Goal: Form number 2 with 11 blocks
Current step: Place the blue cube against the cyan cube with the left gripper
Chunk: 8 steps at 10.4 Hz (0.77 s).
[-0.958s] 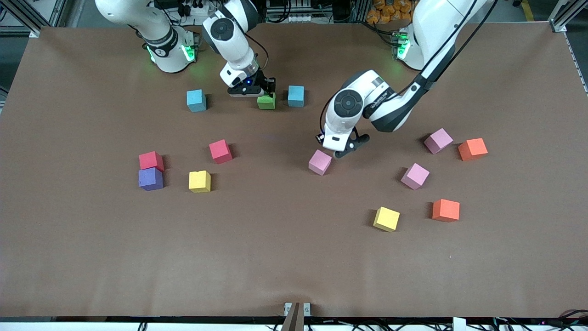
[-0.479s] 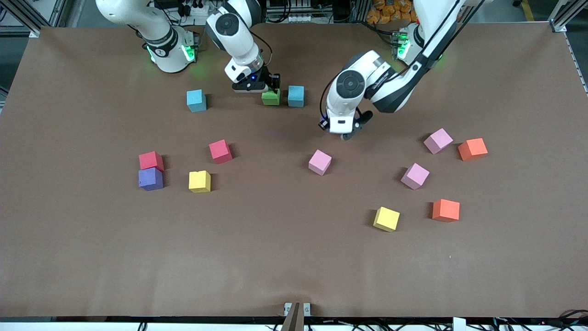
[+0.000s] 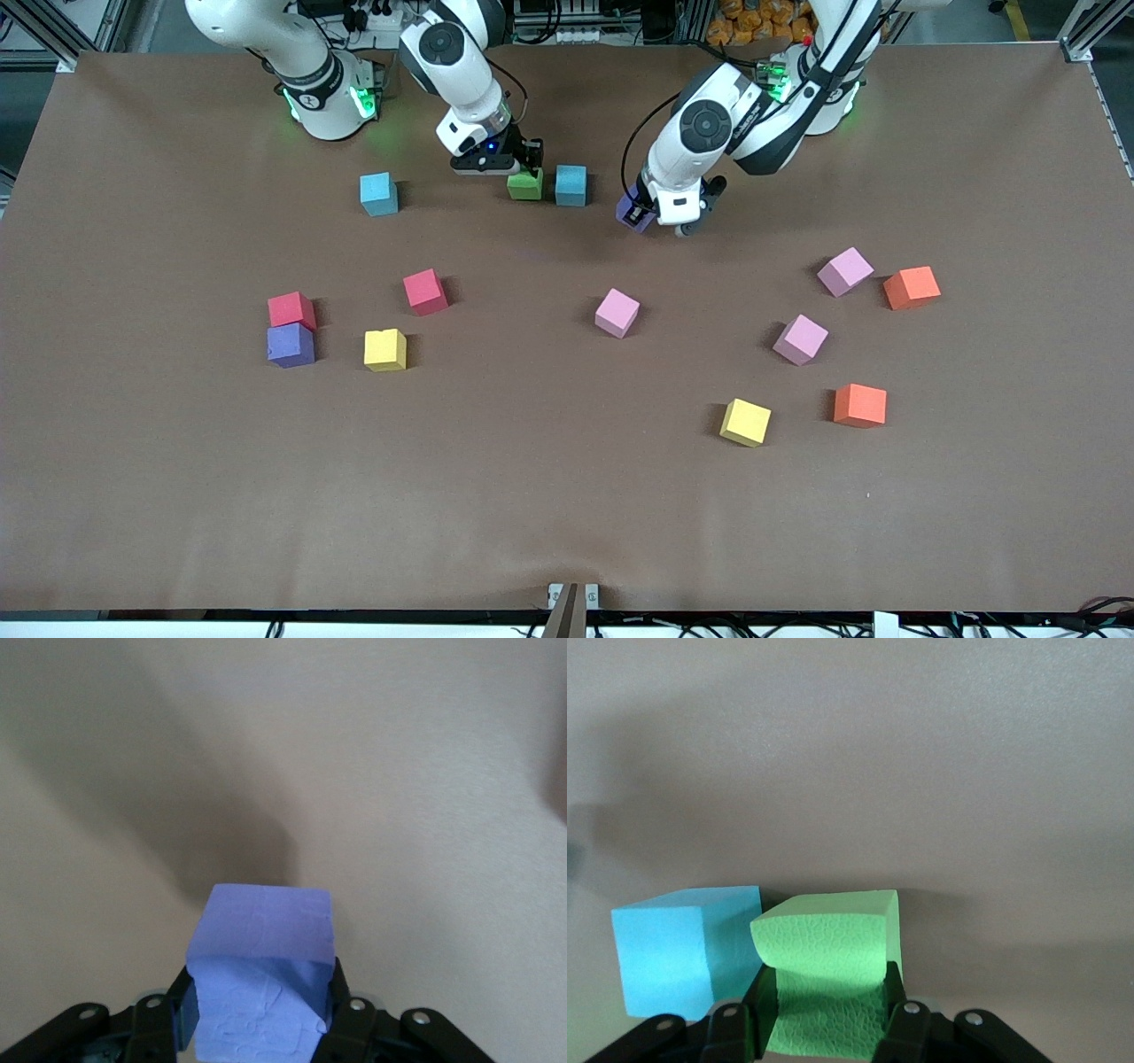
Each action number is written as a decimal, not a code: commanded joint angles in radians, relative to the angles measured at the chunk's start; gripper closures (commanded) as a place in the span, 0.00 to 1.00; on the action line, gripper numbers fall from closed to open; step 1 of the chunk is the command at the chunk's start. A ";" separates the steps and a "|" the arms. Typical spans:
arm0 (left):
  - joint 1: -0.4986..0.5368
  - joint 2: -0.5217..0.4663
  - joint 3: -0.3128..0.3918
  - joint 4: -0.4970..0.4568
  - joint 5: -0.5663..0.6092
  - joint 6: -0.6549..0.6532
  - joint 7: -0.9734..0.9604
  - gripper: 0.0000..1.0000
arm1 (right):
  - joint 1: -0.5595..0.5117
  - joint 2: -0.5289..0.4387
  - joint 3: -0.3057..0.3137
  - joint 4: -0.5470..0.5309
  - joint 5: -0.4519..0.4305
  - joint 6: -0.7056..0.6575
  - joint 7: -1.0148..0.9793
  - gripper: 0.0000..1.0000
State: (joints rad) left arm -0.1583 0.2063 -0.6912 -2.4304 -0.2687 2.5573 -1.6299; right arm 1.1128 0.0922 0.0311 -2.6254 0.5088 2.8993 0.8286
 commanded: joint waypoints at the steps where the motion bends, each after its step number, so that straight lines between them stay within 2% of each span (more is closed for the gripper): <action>1: -0.003 -0.047 -0.019 -0.067 -0.076 0.070 -0.097 0.43 | 0.027 0.001 -0.002 0.008 0.022 0.011 0.030 0.50; 4: -0.013 -0.038 -0.046 -0.062 -0.084 0.112 -0.269 0.46 | 0.045 0.003 -0.002 0.010 0.023 0.012 0.053 0.50; 8: -0.058 -0.005 -0.047 -0.059 -0.087 0.138 -0.398 0.46 | 0.036 0.040 -0.007 0.036 0.022 0.017 0.053 0.50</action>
State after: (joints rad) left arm -0.2045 0.2019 -0.7331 -2.4759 -0.3259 2.6710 -1.9949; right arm 1.1439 0.0949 0.0287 -2.6140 0.5096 2.9033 0.8739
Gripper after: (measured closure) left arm 0.445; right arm 0.493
